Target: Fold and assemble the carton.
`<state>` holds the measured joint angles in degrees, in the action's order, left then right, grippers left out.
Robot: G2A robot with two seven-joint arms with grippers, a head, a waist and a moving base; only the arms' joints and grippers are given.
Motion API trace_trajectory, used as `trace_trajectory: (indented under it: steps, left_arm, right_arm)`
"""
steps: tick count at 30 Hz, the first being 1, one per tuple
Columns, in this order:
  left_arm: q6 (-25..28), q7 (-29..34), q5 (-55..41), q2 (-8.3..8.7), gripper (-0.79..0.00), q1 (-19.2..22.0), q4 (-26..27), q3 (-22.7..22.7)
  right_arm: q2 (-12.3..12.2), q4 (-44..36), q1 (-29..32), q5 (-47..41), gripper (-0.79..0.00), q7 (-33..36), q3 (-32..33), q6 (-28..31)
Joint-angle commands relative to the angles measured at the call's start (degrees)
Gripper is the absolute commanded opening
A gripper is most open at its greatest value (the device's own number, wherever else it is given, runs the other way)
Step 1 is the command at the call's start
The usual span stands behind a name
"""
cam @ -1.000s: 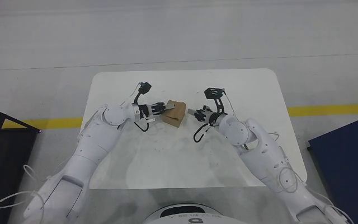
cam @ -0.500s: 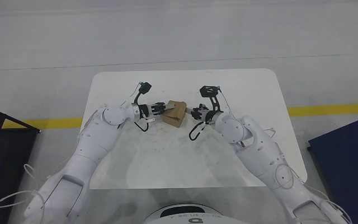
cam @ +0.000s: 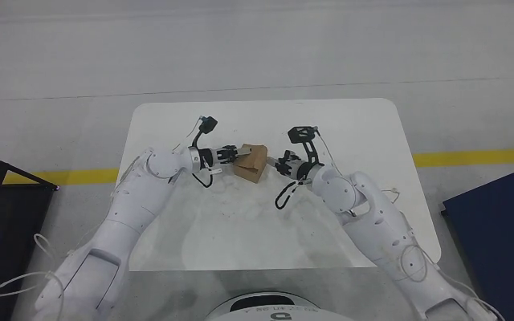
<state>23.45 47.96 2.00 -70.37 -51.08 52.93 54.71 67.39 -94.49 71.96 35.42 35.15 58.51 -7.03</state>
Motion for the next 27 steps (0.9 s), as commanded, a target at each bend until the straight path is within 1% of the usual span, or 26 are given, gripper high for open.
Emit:
trace_trajectory:
  steps: [1,9,14,19,27]
  left_arm:
    - [0.0,0.0,-0.1,0.01,-0.219,0.0,0.0,0.1]
    - [0.1,0.2,-0.3,0.00,-0.228,0.0,-0.4,0.3]
    - [0.2,0.4,-0.6,-0.06,-0.228,0.2,-0.6,0.3]
    - [0.1,0.5,-0.5,-0.19,-0.228,0.6,-0.8,0.1]
    - [0.6,0.7,-0.5,-0.27,-0.231,0.9,-1.2,0.1]
  right_arm:
    - [0.1,0.1,-0.4,0.1,-0.317,0.1,-0.3,0.0]
    - [0.5,0.6,-1.5,0.6,-0.345,0.3,-0.7,-0.7]
    - [0.2,-1.3,0.4,0.9,-0.363,-0.3,0.9,0.0]
    - [0.1,-2.8,1.5,2.0,-0.360,0.2,1.2,0.0]
    - [0.7,-2.2,-0.5,3.0,-0.360,1.4,-0.9,-0.2]
